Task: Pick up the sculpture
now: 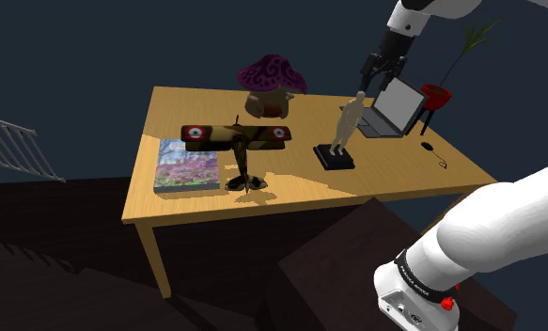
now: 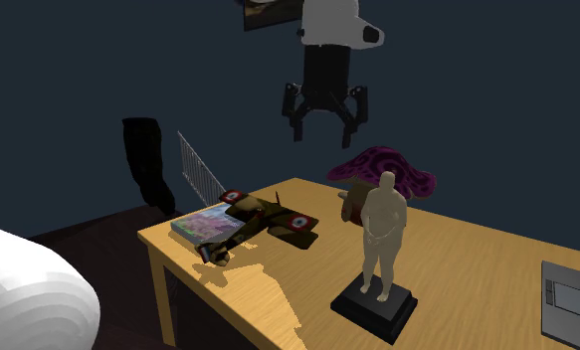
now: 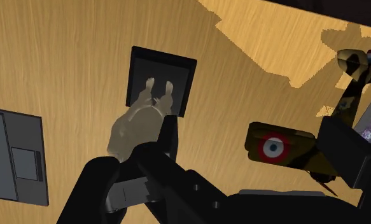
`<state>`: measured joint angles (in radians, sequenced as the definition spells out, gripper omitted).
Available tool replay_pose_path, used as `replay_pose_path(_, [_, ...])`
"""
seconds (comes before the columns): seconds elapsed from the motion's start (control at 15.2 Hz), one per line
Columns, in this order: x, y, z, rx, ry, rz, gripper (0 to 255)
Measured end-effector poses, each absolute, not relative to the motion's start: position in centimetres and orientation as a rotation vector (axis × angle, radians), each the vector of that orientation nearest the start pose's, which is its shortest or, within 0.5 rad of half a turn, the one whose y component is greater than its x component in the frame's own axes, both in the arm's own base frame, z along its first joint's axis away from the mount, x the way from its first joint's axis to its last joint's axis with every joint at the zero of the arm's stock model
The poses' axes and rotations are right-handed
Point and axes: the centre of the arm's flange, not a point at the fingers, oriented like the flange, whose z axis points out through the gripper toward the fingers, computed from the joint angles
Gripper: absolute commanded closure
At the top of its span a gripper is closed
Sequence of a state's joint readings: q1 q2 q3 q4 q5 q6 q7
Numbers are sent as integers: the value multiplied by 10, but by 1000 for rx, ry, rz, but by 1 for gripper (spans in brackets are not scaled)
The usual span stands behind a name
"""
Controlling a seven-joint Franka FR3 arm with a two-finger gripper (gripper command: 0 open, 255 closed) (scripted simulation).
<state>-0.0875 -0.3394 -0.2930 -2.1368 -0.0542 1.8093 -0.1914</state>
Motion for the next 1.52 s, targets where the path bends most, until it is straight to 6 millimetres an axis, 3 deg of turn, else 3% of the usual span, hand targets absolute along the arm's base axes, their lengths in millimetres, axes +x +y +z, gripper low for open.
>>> replay_pose_path(0.73, [491, -292, 494, -3126, 241, -49, 0])
replay_pose_path(1.25, [497, -301, 455, -3129, 239, -51, 0])
replay_pose_path(1.32, [497, -302, 453, -3129, 239, -51, 255])
replay_pose_path(1.52, [497, -302, 452, -3130, 239, -53, 255])
